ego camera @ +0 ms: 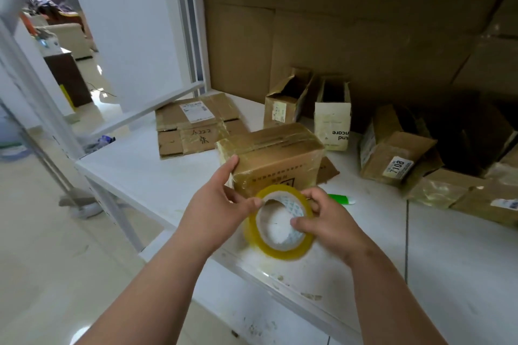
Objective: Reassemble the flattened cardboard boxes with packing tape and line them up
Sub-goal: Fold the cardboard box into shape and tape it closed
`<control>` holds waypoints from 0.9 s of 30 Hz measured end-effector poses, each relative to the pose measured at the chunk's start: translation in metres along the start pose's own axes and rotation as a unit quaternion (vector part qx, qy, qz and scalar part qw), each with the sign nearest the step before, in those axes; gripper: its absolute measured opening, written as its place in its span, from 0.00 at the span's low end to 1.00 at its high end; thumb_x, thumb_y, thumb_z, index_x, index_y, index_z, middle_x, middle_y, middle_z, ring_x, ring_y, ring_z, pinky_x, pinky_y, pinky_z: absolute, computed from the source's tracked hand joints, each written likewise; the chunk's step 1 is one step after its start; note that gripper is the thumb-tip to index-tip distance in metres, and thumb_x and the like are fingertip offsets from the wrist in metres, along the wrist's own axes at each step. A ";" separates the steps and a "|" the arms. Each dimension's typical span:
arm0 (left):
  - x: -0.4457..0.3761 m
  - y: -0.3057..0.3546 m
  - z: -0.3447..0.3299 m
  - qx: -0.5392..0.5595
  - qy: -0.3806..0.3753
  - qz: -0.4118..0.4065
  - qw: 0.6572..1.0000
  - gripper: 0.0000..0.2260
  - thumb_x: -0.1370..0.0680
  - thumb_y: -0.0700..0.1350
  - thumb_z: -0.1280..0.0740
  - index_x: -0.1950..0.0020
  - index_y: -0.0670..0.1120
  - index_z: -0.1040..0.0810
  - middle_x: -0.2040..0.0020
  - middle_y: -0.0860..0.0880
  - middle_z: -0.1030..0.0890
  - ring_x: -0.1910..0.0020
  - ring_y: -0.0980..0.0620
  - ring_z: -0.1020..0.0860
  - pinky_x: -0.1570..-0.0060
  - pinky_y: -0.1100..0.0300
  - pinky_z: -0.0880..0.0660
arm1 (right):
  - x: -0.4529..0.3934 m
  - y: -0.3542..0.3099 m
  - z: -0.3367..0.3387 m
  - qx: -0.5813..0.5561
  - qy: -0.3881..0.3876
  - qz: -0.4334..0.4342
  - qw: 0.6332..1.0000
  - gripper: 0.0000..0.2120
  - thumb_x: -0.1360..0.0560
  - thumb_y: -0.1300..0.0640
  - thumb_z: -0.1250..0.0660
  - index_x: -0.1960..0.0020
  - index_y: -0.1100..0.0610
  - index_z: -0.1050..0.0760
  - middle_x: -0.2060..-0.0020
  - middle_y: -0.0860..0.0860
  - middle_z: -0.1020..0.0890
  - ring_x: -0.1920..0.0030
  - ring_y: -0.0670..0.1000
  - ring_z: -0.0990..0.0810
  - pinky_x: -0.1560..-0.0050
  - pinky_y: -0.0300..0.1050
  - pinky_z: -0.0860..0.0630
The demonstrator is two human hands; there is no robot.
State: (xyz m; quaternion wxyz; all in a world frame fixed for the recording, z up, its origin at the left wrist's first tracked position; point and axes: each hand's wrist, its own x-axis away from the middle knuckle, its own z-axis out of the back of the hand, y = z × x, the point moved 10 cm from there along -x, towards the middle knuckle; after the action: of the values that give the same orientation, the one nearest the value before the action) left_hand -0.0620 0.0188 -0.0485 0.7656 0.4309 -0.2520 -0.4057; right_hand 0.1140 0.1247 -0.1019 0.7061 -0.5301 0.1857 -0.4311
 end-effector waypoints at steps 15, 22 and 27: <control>0.001 -0.011 -0.005 0.094 -0.048 0.010 0.994 0.31 0.21 0.44 0.33 0.28 0.74 0.40 0.53 0.54 0.16 0.53 0.57 0.19 0.43 0.53 0.26 | 0.037 -0.018 -0.051 -0.194 -0.294 0.074 0.933 0.28 0.38 0.64 0.25 0.41 0.62 0.31 0.50 0.61 0.22 0.52 0.55 0.22 0.51 0.47 0.23; 0.004 -0.010 -0.014 0.172 -0.066 0.022 0.983 0.38 0.28 0.51 0.25 0.25 0.69 0.41 0.59 0.52 0.19 0.50 0.51 0.18 0.41 0.49 0.24 | 0.040 -0.013 -0.040 -0.163 -0.278 0.060 0.945 0.22 0.36 0.60 0.24 0.44 0.60 0.24 0.52 0.58 0.19 0.52 0.54 0.20 0.51 0.46 0.23; 0.000 -0.017 -0.014 0.260 -0.023 0.034 0.965 0.35 0.26 0.38 0.26 0.25 0.60 0.35 0.61 0.47 0.24 0.51 0.45 0.20 0.37 0.39 0.26 | 0.009 0.006 0.039 -0.058 0.092 0.027 0.994 0.10 0.28 0.57 0.28 0.47 0.52 0.20 0.48 0.51 0.18 0.45 0.52 0.21 0.46 0.42 0.28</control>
State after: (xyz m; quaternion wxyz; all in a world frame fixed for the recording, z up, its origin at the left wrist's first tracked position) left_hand -0.0583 0.0204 -0.0702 0.6345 0.5973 -0.3803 -0.3099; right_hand 0.1497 0.1409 -0.0914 0.6656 -0.5227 0.2887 -0.4476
